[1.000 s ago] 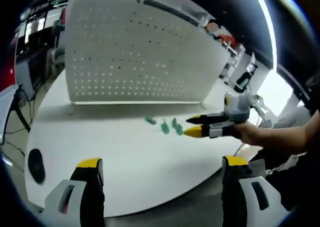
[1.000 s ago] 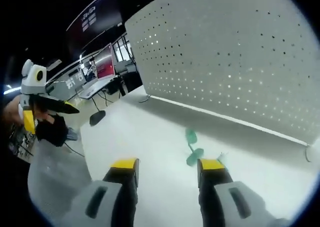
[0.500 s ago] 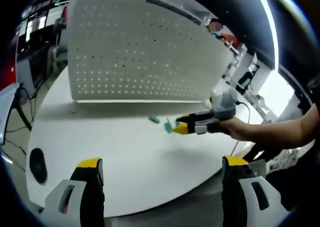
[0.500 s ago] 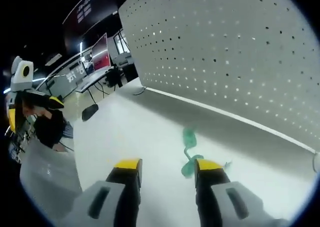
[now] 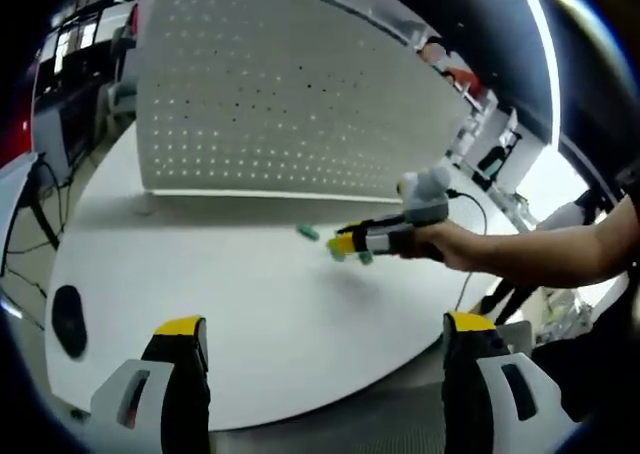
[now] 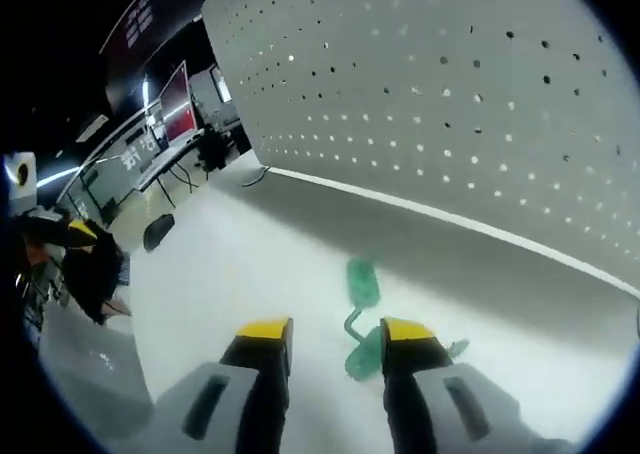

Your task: Insert the hook assembly into the mounting plate slot until the hook locks in place.

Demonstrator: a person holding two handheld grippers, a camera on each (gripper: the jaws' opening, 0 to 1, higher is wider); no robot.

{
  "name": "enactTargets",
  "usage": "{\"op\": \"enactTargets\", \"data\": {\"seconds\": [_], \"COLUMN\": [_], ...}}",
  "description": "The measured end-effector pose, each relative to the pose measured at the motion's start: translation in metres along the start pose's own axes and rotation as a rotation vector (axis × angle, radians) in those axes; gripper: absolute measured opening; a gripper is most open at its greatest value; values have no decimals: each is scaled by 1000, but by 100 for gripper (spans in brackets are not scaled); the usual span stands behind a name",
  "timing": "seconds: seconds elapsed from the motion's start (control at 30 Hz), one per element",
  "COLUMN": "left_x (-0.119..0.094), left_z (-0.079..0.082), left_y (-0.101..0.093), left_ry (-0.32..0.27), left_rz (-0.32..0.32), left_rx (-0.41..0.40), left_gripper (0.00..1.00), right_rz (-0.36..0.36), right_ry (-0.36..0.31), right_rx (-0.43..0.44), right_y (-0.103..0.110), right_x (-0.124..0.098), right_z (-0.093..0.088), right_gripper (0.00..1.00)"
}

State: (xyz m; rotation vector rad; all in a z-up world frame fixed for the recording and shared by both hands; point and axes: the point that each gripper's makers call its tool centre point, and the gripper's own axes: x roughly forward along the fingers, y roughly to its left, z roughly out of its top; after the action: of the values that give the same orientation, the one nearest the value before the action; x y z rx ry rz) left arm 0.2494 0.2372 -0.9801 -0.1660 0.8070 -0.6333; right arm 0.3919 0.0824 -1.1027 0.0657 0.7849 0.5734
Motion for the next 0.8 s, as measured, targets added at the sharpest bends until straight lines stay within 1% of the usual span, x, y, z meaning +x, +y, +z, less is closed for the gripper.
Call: {"op": "enactTargets", "data": {"seconds": [0.13, 0.3, 0.37, 0.4, 0.43, 0.53, 0.67, 0.8], "left_x": [0, 0, 1, 1, 1, 1, 1, 2], "left_z": [0, -2, -4, -4, -5, -6, -5, -5], "left_y": [1, 2, 2, 2, 2, 1, 3, 3], "left_ry": [-1, 2, 7, 8, 13, 16, 17, 15], "left_rz": [2, 3, 3, 3, 2, 0, 2, 1], "left_rx": [-6, -10, -10, -10, -10, -8, -9, -9], "left_gripper": [99, 99, 99, 99, 99, 98, 98, 98], "right_rz": [-12, -29, -45, -74, -79, -67, -77, -76], "right_ry": [15, 26, 28, 21, 24, 23, 27, 38], "right_rx": [27, 17, -10, -55, -66, -41, -52, -26], "right_y": [-3, -4, -6, -11, -12, -10, -10, -10], "right_x": [5, 5, 6, 5, 5, 5, 4, 3], "right_z": [-2, -4, -4, -2, -2, -2, -1, -2], "right_gripper": [26, 20, 17, 15, 13, 8, 3, 3]}}
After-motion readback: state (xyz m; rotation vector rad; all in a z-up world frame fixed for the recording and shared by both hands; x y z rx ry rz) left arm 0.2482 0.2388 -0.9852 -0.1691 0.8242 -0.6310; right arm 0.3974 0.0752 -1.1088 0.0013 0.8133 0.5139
